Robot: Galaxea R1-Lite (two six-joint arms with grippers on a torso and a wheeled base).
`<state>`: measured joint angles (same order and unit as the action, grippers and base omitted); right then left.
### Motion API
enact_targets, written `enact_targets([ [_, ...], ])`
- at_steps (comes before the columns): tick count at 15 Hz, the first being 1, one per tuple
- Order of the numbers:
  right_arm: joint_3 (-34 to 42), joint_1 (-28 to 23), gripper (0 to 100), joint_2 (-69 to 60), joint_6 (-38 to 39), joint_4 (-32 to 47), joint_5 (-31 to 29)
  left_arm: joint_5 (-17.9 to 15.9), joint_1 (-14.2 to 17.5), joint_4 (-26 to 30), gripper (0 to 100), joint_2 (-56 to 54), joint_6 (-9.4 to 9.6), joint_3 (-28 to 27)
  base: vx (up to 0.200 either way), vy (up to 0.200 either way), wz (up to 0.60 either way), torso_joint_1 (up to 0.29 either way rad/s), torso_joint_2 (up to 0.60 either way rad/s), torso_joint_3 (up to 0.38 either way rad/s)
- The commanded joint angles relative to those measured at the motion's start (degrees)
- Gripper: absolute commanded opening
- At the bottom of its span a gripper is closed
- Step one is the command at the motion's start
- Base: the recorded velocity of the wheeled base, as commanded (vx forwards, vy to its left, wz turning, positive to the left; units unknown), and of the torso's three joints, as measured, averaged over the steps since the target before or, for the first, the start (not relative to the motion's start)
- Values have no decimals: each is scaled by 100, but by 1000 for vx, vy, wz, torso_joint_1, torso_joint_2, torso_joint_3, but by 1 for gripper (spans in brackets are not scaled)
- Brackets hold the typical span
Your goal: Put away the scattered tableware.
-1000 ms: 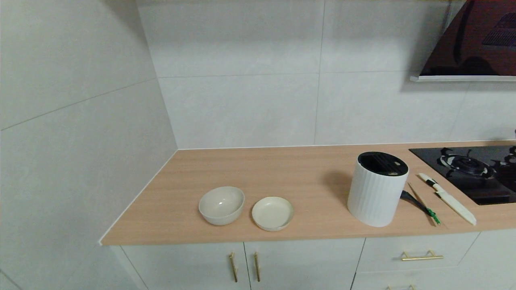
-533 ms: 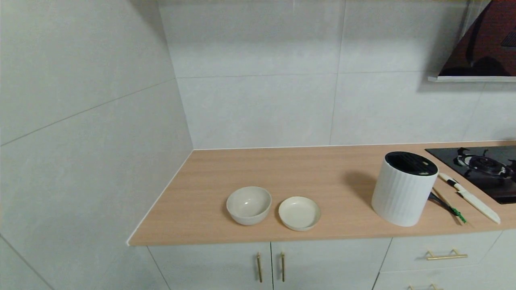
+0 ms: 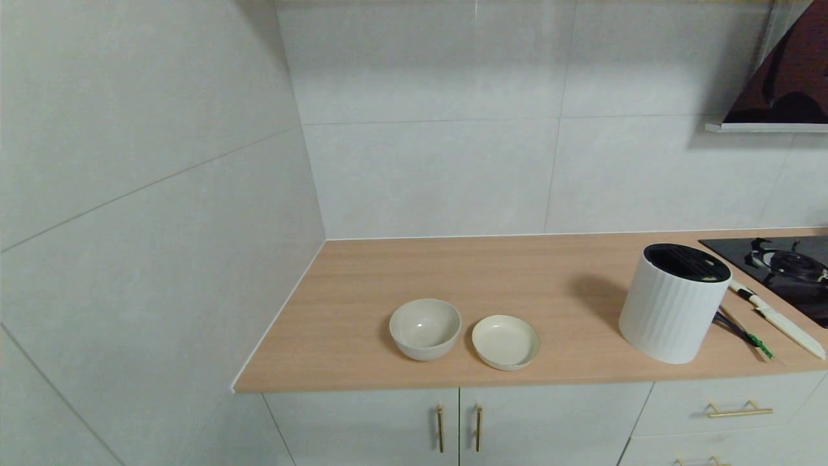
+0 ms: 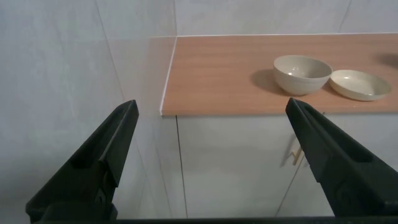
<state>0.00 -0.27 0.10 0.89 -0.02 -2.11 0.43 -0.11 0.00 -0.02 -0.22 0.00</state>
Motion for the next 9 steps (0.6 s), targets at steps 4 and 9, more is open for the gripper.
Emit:
enact_targets([
  [4,0,0,100,-1,-1,-6,0,1,2,0,100,2,-4,0,0,0,0,0,0,0],
  [9,0,0,100,-1,-1,-6,0,1,2,0,100,2,-4,0,0,0,0,0,0,0],
])
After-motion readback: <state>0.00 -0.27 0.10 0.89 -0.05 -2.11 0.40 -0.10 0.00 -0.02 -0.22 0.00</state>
